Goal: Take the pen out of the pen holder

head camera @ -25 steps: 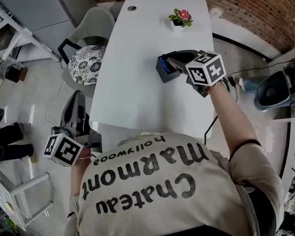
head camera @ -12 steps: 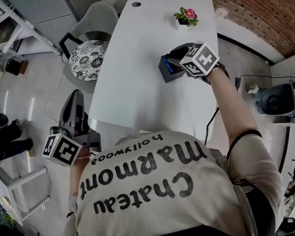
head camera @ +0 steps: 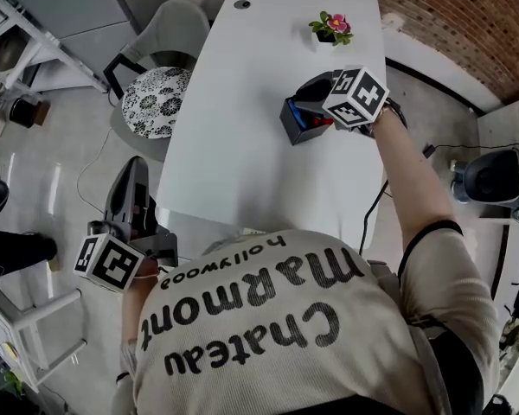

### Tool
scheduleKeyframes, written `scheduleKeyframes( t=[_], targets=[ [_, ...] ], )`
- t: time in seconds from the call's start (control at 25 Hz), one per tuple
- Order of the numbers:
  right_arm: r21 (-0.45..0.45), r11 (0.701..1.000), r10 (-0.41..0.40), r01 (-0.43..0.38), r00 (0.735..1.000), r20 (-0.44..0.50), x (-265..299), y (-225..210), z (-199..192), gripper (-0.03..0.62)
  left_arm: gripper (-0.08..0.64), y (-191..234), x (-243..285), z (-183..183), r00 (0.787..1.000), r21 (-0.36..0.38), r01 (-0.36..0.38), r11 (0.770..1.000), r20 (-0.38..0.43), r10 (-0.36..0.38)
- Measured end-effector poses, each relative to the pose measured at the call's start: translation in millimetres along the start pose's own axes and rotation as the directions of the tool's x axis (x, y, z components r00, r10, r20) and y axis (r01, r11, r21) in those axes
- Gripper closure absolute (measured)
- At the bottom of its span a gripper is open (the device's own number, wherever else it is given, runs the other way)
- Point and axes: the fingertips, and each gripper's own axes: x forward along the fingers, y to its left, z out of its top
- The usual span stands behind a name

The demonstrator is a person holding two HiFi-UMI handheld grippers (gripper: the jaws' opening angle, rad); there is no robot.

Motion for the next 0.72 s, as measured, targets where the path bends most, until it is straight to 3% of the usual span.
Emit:
scheduleKeyframes(
  t=[0.24,0.48,0.6,0.72],
  targets=[
    [0.042,0.999,0.021,-0.023,0.999,0.033,-2,-1,0,0.503,0.559,1,2,2,1.0,-0.009,0.002,1.0,0.0,-0.002],
    [0.132,0.991,-0.047,0.036,0.996,0.077,-8,-6,0,0.511,0.558,-1,6,3,1.0,-0.008,0.02,1.0,0.001,-0.02],
    [0.24,0.966,-0.125,0.092,0.984,0.126,-17,-10,-2,0.511,0.558,-3,8,4,0.999,-0.005,0.036,0.999,-0.003,-0.036],
    [0.357,0.921,-0.227,0.155,0.959,0.169,-30,-18,-7,0.512,0.558,-5,9,4,0.998,-0.004,0.056,0.998,-0.004,-0.056]
  ],
)
